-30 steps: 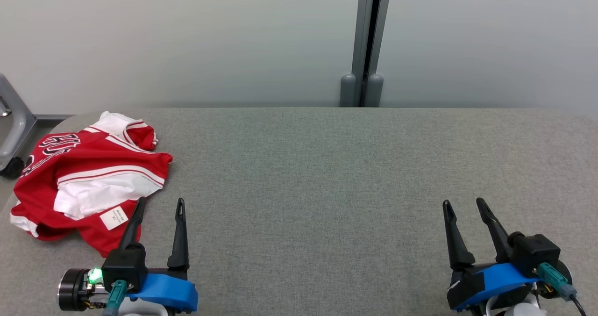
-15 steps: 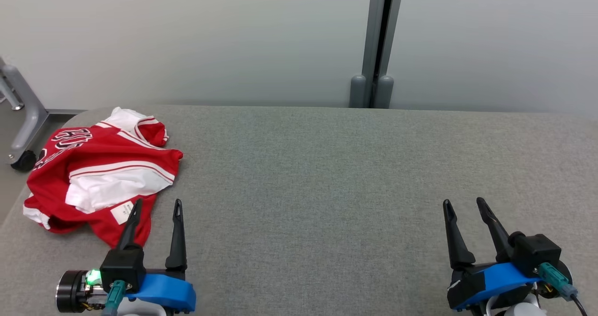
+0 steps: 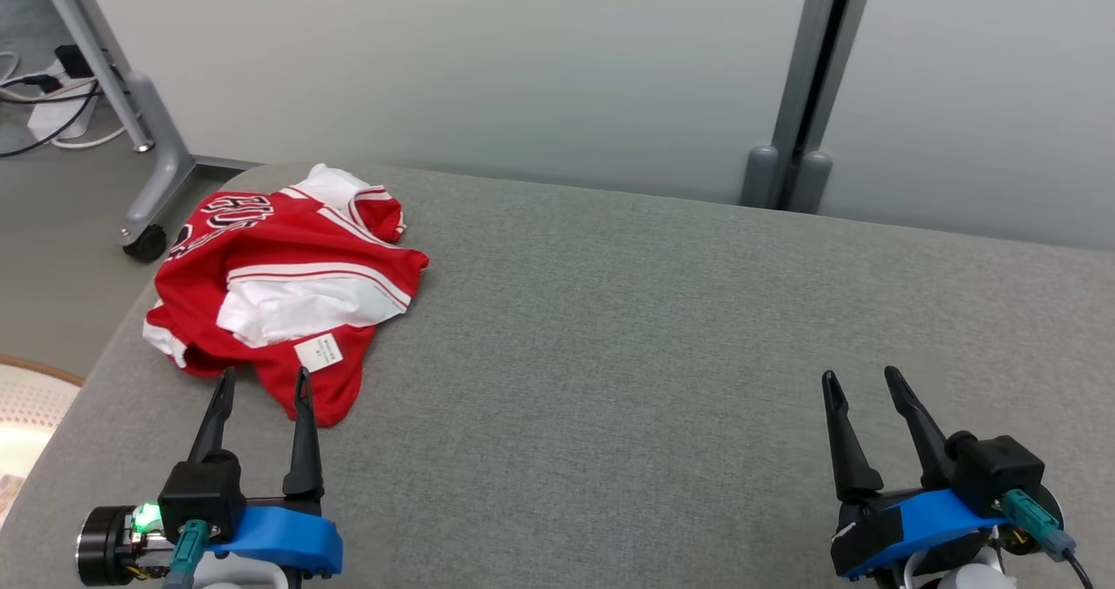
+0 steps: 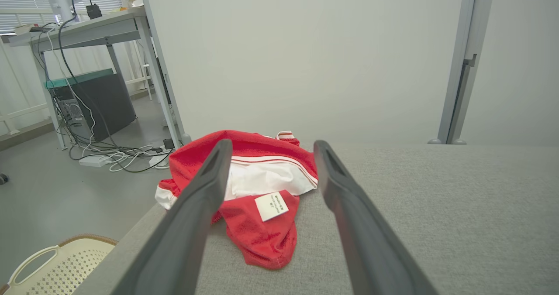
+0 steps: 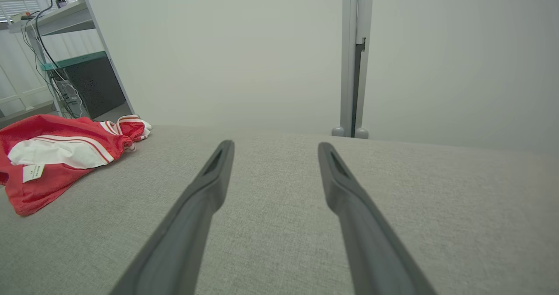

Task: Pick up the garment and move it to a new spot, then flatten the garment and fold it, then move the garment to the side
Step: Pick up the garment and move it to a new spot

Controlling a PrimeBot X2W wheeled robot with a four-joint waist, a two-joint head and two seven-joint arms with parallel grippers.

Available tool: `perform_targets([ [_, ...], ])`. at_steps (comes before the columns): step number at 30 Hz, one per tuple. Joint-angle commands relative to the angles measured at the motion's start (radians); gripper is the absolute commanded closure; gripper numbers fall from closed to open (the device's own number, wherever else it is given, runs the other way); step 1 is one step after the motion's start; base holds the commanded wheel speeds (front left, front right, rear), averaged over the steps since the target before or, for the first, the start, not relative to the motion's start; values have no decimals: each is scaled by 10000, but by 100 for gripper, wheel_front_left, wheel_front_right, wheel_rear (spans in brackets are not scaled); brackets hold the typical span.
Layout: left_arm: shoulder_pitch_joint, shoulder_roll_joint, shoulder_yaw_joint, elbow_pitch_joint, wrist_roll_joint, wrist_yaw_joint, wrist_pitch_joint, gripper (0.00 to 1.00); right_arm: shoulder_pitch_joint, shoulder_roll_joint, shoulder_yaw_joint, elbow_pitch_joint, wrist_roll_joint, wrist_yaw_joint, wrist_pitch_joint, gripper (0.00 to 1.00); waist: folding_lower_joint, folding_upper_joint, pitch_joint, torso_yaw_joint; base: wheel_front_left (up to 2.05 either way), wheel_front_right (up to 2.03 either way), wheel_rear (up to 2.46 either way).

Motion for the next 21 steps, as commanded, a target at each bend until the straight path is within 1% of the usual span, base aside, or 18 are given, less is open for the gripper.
perform_targets([
  [1, -152, 97, 25, -27, -29, 4, -45, 0, -9, -56, -2, -57, 23, 1, -42, 0, 0, 0, 163, 331, 0, 0, 0],
  [12, 60, 118, 268, -237, -147, 164, -45, 0, -20, -56, 48, -100, -12, 1, -42, 0, 0, 0, 274, 1537, 0, 0, 0],
  [17, 140, 149, 323, -271, -206, 184, -45, 0, -79, -58, 64, -108, 12, 1, -40, 0, 0, 0, 320, 1931, 0, 0, 0],
  [21, 157, 172, 359, -289, -224, 184, -45, 0, -82, -56, 100, -90, 43, 1, -42, 0, 0, 0, 329, 2082, 0, 0, 0],
])
